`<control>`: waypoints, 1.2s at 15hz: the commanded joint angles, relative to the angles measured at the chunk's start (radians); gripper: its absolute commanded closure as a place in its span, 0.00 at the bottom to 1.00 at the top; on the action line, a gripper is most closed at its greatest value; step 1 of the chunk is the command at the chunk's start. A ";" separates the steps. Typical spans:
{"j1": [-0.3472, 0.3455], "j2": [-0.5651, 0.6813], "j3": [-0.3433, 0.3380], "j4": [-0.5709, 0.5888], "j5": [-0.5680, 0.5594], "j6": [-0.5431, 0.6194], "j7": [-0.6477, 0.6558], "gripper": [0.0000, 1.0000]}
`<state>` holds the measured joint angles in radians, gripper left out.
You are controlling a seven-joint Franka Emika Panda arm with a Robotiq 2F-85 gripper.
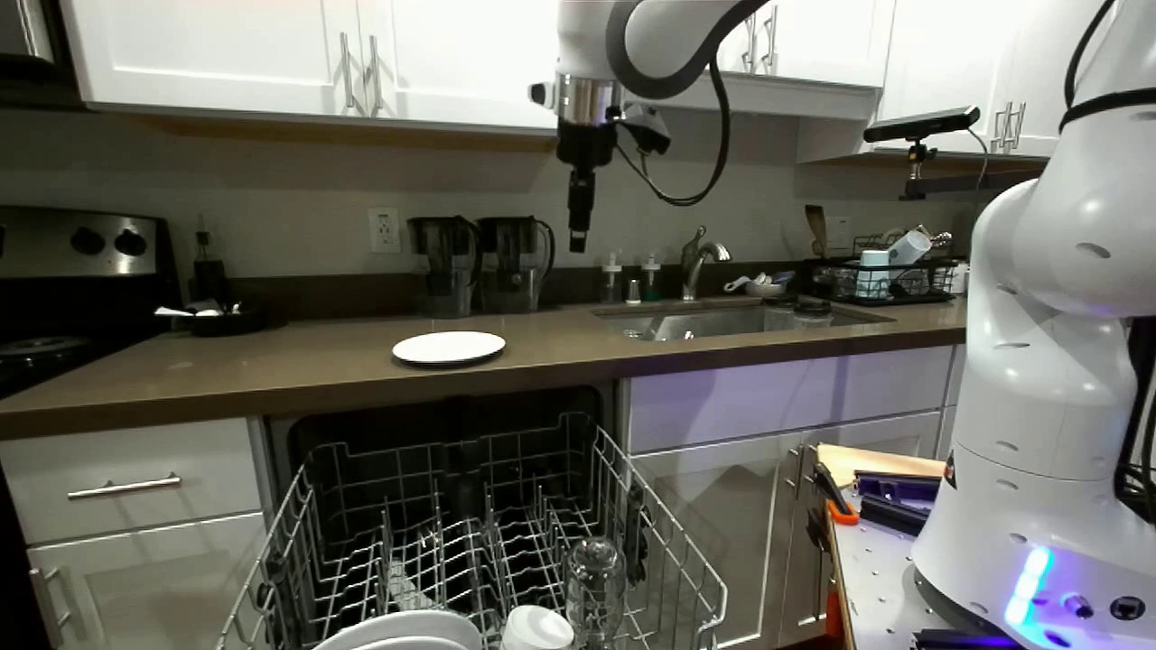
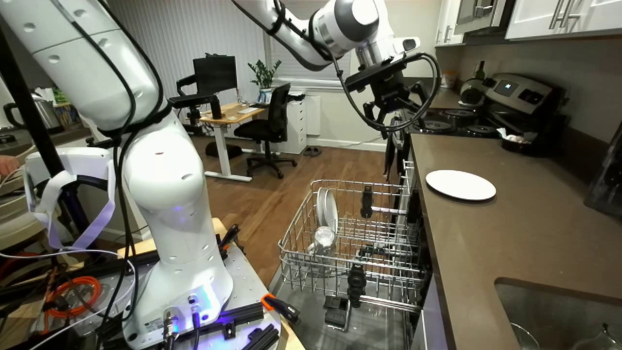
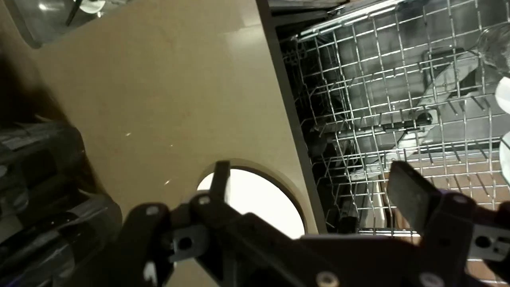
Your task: Get the plate on the counter and put on the plate dryer
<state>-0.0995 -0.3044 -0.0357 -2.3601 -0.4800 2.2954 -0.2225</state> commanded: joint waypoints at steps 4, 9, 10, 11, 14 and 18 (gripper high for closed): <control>0.023 0.317 0.064 0.245 -0.290 0.034 0.160 0.00; 0.070 0.481 0.043 0.403 -0.375 0.025 0.234 0.00; 0.076 0.506 0.042 0.427 -0.355 0.027 0.234 0.00; 0.079 0.531 0.042 0.451 -0.335 0.031 0.232 0.00; 0.091 0.577 0.043 0.483 -0.298 0.050 0.238 0.00; 0.108 0.574 0.037 0.460 -0.262 0.040 0.209 0.00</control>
<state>-0.0085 0.2698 0.0191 -1.9013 -0.7480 2.3349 -0.0102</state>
